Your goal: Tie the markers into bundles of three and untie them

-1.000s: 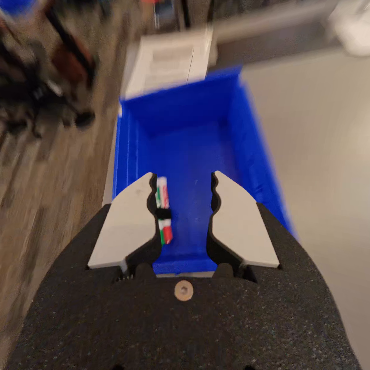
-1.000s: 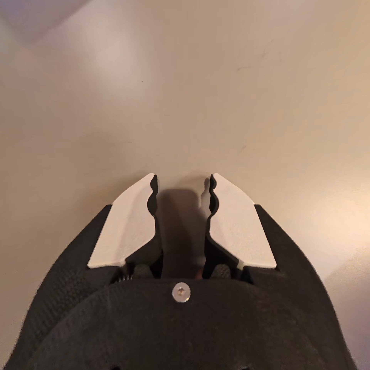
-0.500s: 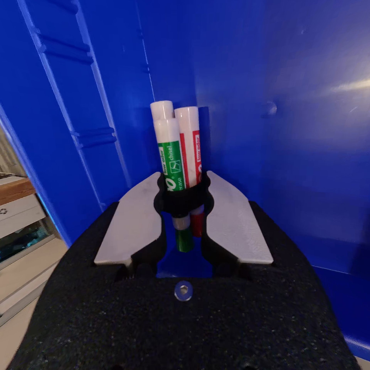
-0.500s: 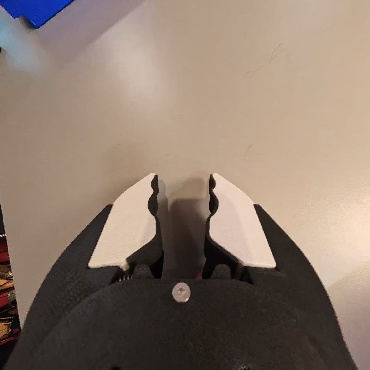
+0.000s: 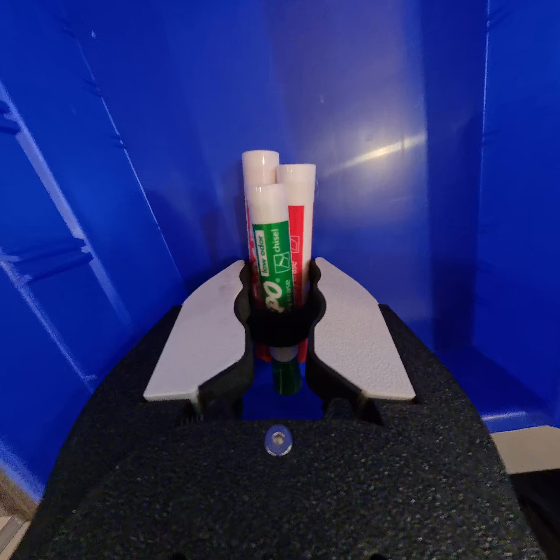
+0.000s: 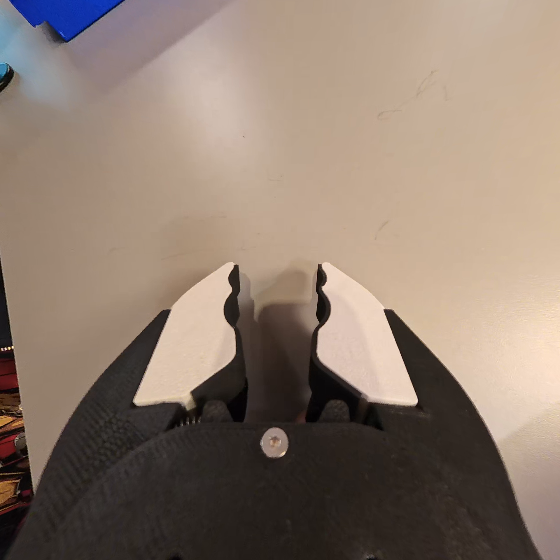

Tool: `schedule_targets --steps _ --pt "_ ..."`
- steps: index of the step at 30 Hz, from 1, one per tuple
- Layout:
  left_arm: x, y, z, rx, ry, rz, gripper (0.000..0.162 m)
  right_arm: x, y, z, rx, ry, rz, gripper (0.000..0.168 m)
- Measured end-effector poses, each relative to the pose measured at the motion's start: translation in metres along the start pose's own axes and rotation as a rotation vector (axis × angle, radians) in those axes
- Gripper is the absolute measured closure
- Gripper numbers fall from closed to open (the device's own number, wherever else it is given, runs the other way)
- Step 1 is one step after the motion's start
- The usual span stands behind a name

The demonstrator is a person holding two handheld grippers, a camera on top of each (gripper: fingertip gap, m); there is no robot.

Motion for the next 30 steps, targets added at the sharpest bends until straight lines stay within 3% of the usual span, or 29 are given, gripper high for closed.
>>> schedule_targets --steps 2,4,11,16,22,30 --pt "0.002 -0.007 -0.005 -0.066 -0.022 -0.012 0.127 0.000 -0.001 0.000 -0.006 0.004 -0.004 0.120" --pt "0.002 -0.027 -0.016 -0.203 -0.058 0.007 0.144 -0.001 -0.002 -0.001 -0.017 0.014 -0.012 0.120" --pt "-0.011 -0.066 -0.029 -0.326 -0.039 0.008 0.144 -0.002 -0.003 -0.002 -0.033 0.032 -0.032 0.120" --pt "-0.050 -0.111 -0.059 -0.461 0.040 0.070 0.144 -0.001 -0.005 -0.005 -0.063 0.018 -0.029 0.120" --pt "-0.164 -0.162 -0.117 -0.567 0.304 0.228 0.144 0.013 0.000 -0.024 -0.175 0.012 -0.133 0.119" --pt "-0.373 -0.161 -0.168 -0.502 0.719 0.619 0.144 0.019 -0.002 -0.056 -0.442 0.208 -0.355 0.115"
Point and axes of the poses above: each gripper's, where its closed fingertips meet, y out along the fingers, z out of its underside, x = y × z across the jaws, the point moved 4 cm from there along -y, back along the fingers, and after that the axes turned 2 degrees about y, right-handed, at the moved point
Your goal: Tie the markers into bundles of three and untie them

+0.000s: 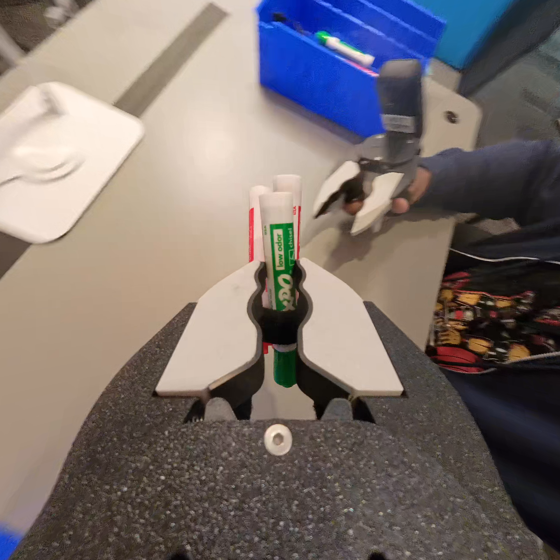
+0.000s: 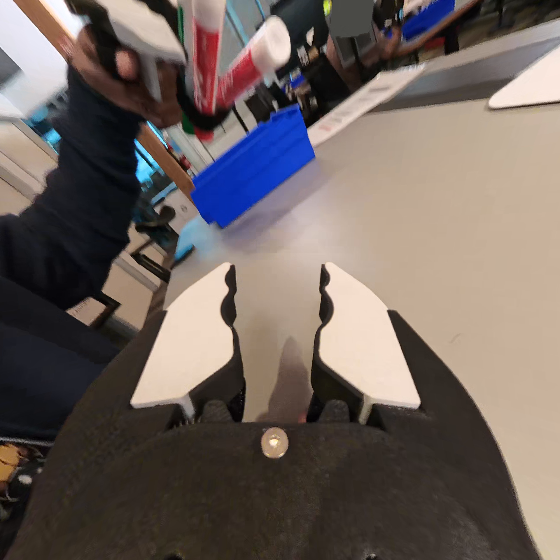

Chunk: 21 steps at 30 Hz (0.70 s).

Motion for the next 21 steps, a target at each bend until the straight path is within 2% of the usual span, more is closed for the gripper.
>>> schedule_targets --steps 5,8,10,12,13,16,21 --pt "-0.050 0.082 -0.040 0.052 0.081 0.249 0.144 -0.002 -0.030 -0.022 -0.233 0.109 -0.071 0.113" --pt "-0.068 0.118 -0.047 0.070 0.092 0.341 0.144 -0.006 -0.054 -0.030 -0.341 0.144 -0.068 0.115" --pt "-0.074 0.136 -0.046 0.076 0.085 0.379 0.144 -0.012 -0.070 -0.033 -0.394 0.169 -0.052 0.123" --pt "-0.077 0.147 -0.043 0.072 0.064 0.411 0.144 -0.017 -0.078 -0.032 -0.401 0.184 -0.030 0.140" --pt "-0.078 0.150 -0.040 0.070 0.051 0.423 0.144 -0.019 -0.079 -0.031 -0.393 0.200 -0.021 0.144" --pt "-0.076 0.155 -0.031 0.072 0.021 0.429 0.144 -0.021 -0.078 -0.029 -0.363 0.238 -0.014 0.145" --pt "-0.068 0.152 -0.012 0.070 -0.036 0.426 0.144 -0.014 -0.072 -0.027 -0.320 0.164 0.046 0.146"
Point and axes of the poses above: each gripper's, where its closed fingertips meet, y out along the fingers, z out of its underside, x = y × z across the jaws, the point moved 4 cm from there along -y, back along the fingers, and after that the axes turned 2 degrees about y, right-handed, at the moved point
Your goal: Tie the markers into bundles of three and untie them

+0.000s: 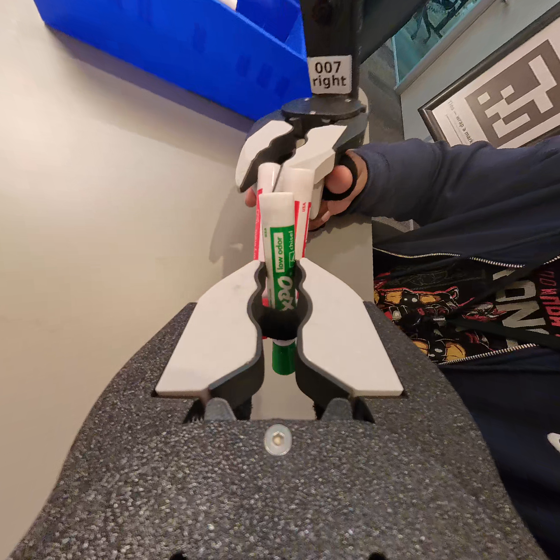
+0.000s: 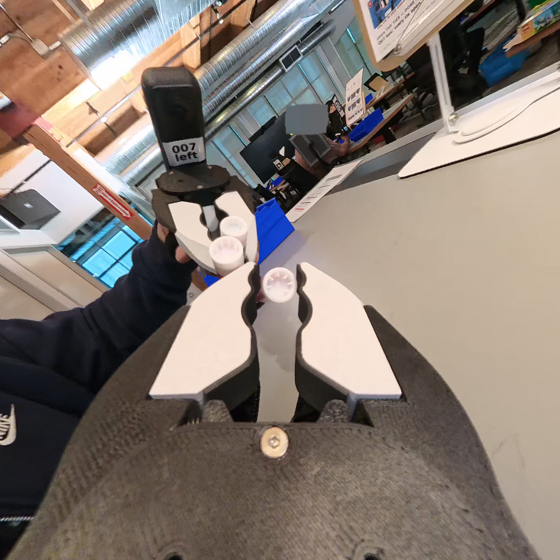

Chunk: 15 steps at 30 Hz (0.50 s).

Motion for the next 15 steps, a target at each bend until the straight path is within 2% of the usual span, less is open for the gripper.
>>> schedule_targets --steps 15 --pt "0.025 0.015 0.052 -0.038 -0.139 0.045 0.144 -0.009 0.001 -0.002 -0.006 -0.138 0.180 0.147"
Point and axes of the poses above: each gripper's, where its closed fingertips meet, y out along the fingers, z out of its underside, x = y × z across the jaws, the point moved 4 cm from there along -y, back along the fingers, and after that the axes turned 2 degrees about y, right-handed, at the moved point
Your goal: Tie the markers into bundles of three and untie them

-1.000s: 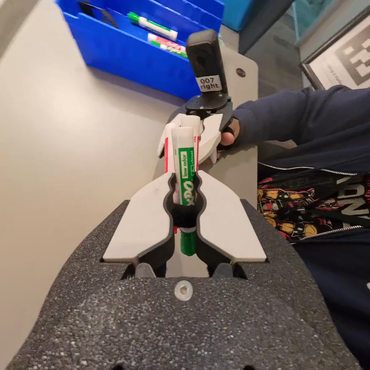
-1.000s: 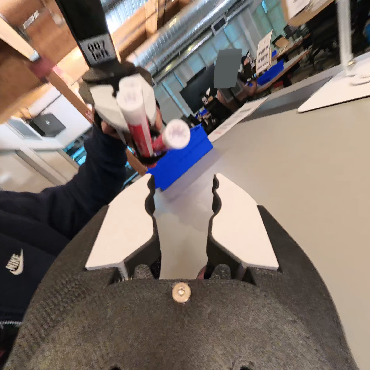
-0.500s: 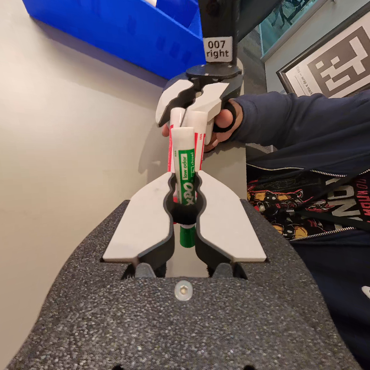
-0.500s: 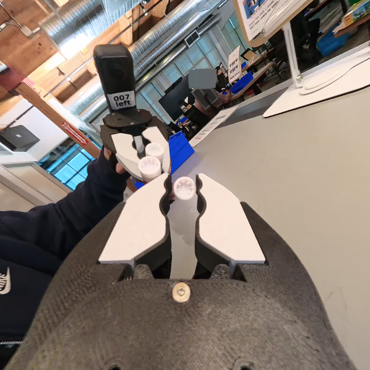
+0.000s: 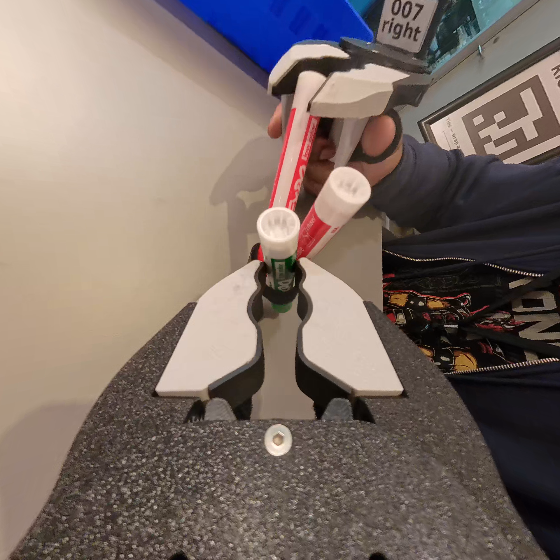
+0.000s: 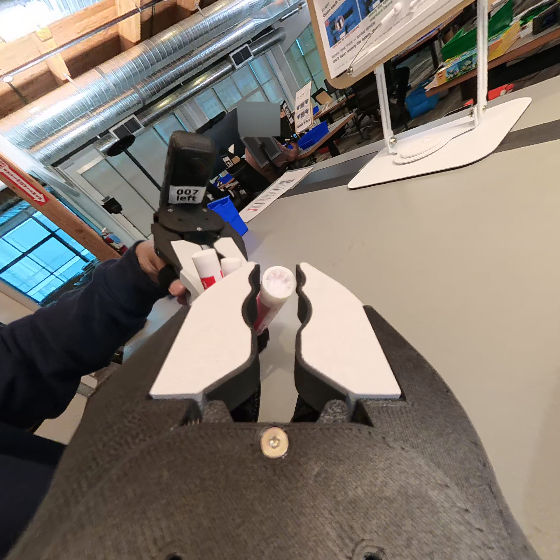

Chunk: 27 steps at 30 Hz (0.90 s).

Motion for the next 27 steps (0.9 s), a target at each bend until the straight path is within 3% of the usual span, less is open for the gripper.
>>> schedule_targets --steps 8,15,19,23,27 --pt "0.013 0.006 0.009 -0.061 -0.067 0.046 0.144 -0.010 -0.005 -0.015 -0.055 -0.008 0.080 0.148" --pt "0.023 0.004 0.012 -0.123 -0.108 0.067 0.144 0.019 -0.025 -0.047 -0.065 -0.151 0.136 0.148" --pt "0.029 0.006 0.015 -0.139 -0.117 0.068 0.144 0.046 -0.074 -0.102 -0.124 -0.236 0.154 0.148" --pt "0.034 0.011 0.022 -0.116 -0.108 0.053 0.144 0.039 -0.148 -0.159 -0.145 -0.367 0.333 0.148" --pt "0.037 0.008 0.020 -0.138 -0.111 0.046 0.144 -0.028 -0.183 -0.152 0.151 -0.317 0.540 0.148"
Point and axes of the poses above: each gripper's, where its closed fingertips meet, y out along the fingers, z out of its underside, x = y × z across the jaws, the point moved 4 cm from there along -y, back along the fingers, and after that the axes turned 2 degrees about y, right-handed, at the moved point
